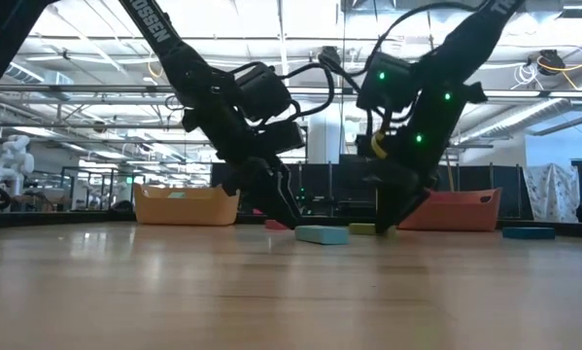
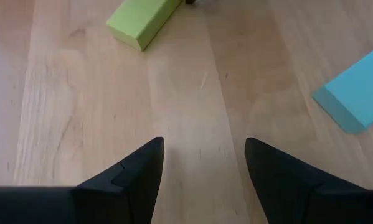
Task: Sort blocks by size
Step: Put the large green block into the blue bin
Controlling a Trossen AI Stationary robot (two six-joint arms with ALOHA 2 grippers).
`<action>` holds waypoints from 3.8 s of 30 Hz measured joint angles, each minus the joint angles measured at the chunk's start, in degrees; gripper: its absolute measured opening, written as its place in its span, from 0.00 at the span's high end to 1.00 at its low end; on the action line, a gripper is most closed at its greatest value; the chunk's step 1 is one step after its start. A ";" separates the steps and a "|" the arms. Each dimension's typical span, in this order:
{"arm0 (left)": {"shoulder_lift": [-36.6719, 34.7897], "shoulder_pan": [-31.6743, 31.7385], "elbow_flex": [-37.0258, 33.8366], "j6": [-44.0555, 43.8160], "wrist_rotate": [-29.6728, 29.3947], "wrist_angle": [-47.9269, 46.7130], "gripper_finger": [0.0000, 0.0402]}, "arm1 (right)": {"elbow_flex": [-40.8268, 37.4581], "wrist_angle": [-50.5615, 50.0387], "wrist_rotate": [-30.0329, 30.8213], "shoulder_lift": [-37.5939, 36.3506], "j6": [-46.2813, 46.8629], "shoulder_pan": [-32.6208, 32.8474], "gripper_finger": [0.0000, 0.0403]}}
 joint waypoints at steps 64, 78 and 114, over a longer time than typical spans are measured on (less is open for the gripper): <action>-1.92 -21.18 0.00 24.66 -30.25 14.56 0.82 | -0.02 11.70 -32.33 -7.97 -1.07 3.36 0.74; -7.36 -21.16 1.51 16.56 -36.02 7.48 0.84 | -0.04 -2.00 -19.05 -16.26 1.29 3.67 0.27; -29.30 -38.76 1.51 -55.32 -31.82 -54.76 0.84 | 0.00 -39.67 -0.33 -20.18 8.78 7.91 0.33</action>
